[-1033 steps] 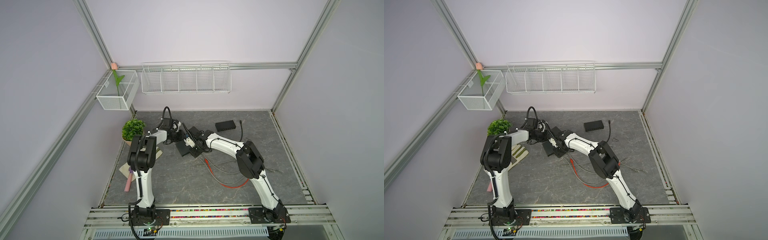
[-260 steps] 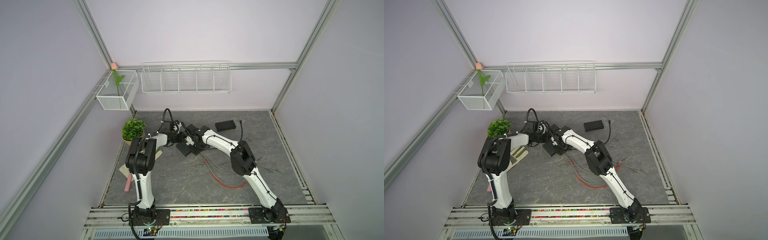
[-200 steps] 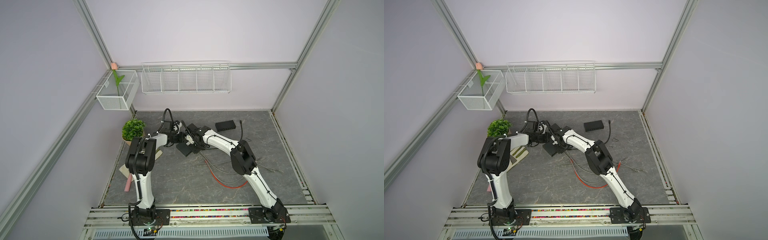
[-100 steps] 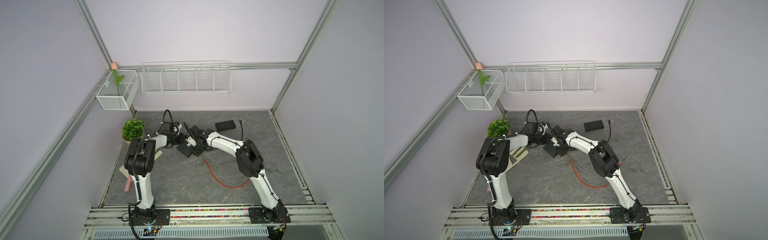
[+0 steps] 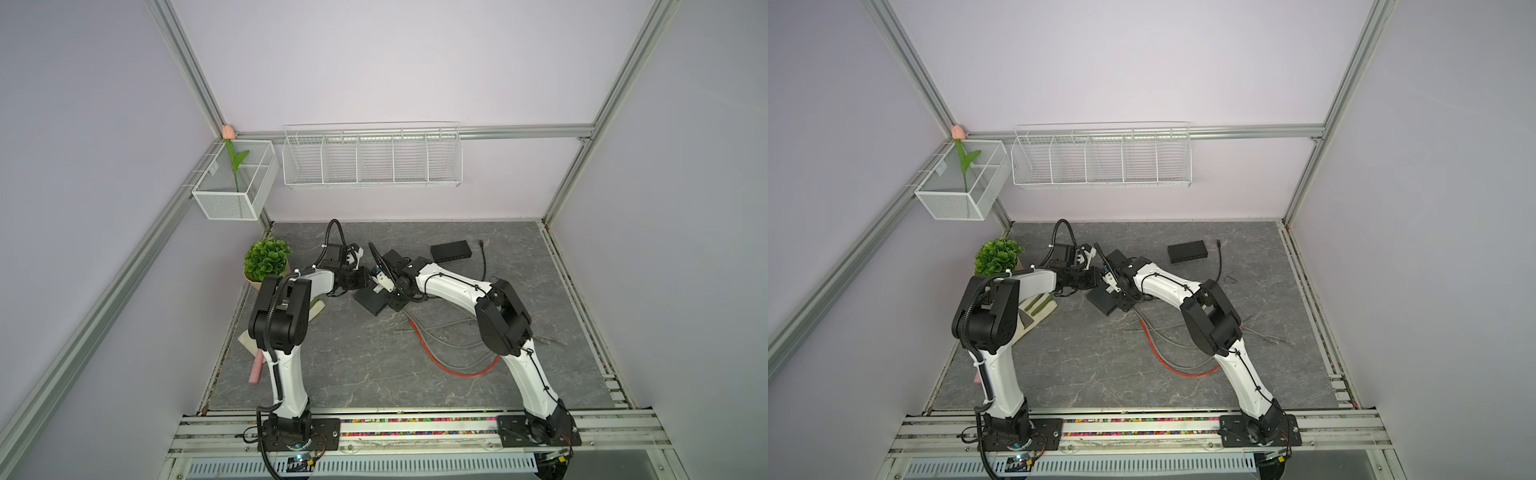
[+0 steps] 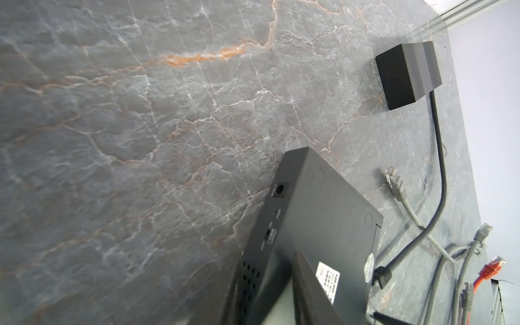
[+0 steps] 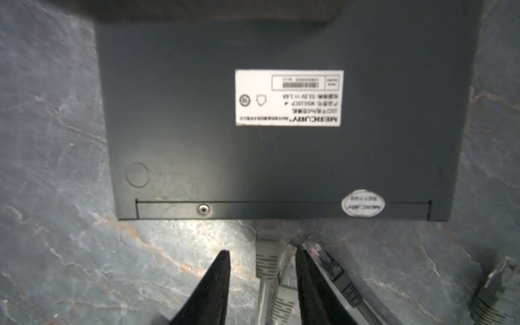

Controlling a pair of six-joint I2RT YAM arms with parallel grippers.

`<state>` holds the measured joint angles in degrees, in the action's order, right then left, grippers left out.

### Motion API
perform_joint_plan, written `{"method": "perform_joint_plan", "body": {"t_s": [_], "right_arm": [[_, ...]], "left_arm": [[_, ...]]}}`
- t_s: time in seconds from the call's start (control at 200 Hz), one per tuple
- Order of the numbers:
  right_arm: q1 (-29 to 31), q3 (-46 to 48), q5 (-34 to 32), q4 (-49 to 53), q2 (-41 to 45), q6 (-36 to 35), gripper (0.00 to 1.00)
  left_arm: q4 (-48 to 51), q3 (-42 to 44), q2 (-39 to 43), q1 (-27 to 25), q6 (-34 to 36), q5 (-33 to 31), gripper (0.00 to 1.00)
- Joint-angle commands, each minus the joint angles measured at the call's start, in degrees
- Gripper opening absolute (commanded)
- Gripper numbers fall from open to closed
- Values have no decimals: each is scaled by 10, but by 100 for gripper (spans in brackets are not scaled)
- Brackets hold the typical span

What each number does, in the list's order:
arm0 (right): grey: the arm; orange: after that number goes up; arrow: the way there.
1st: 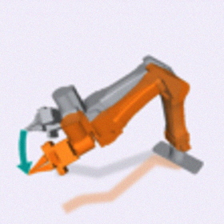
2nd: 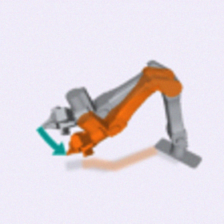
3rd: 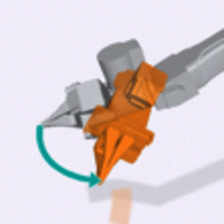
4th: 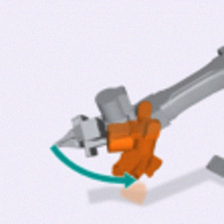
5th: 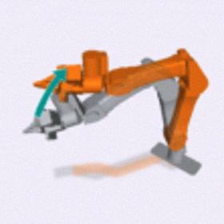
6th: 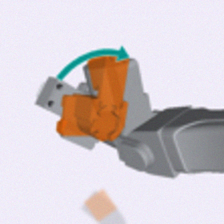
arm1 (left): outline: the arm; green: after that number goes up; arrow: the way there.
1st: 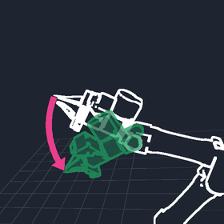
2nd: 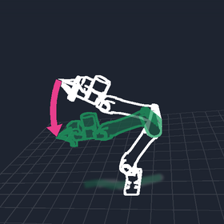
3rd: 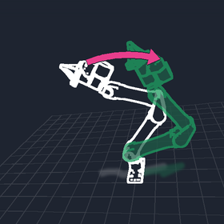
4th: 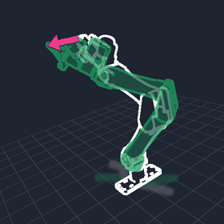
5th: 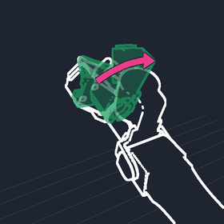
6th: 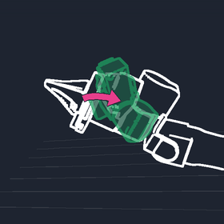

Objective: Insert the plug into the switch port

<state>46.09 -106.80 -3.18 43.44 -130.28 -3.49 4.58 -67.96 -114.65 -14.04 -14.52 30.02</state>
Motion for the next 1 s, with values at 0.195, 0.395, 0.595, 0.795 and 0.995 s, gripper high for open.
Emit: {"method": "perform_joint_plan", "body": {"t_s": [0.195, 0.395, 0.595, 0.795, 0.995], "right_arm": [[-9, 20, 18, 8, 18, -13, 37], [-11, 16, 24, 3, 11, -13, 26], [-11, -4, 31, 13, -5, -15, 21], [-9, -13, 27, 11, -10, -17, 16], [-8, -15, 14, 22, -14, -19, 32]], "left_arm": [[19, 9, 12, -1, -3, 7, 32], [17, 8, 8, -2, -3, 13, 32], [19, 7, 5, -5, 1, 16, 32], [41, -8, -5, -19, 18, 14, 32], [44, -9, -6, -17, 16, 2, 32]]}}
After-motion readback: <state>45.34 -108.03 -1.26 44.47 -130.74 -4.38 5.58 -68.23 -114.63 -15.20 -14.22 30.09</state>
